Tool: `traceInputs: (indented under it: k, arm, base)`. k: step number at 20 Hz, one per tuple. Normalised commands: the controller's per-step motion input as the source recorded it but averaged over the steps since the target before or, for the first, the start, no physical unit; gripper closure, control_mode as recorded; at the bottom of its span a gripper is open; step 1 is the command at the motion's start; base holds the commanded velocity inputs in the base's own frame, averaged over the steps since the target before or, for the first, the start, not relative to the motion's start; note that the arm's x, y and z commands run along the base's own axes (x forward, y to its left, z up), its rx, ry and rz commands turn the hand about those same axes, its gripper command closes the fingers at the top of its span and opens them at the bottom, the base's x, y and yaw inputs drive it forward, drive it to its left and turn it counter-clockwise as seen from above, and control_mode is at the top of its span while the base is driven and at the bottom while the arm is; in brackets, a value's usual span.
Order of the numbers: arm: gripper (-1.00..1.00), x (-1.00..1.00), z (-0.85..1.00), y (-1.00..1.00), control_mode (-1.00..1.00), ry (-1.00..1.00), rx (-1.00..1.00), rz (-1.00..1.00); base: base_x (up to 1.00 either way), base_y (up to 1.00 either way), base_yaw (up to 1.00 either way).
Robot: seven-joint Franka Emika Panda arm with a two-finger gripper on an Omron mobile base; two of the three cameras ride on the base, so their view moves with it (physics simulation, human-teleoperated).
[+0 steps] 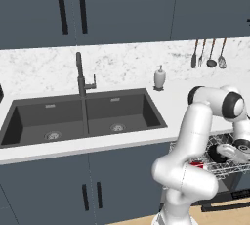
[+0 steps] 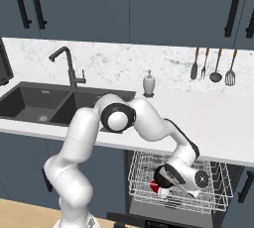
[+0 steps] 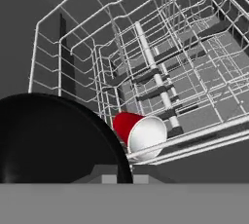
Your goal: Pick up the cup and bowl from the counter, place them in the dishwasher, and close the dishwasher door.
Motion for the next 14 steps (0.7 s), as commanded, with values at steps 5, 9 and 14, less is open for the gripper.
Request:
traceInputs:
  k: [5, 9, 14]
  arm:
    - [1.0, 0.37, -0.27, -0.02, -1.0, -0.22, 0.0, 0.21]
    - [1.0, 0.57, -0.09, -0.03, -1.0, -0.02, 0.0, 0.13]
    - [1.0, 0.49, 0.0, 0.0, -1.0, 0.13, 0.0, 0.03]
  base:
    - [0.0, 0.0, 0.0]
    - [0.0, 0.0, 0.0]
    - [0.0, 0.0, 0.0]
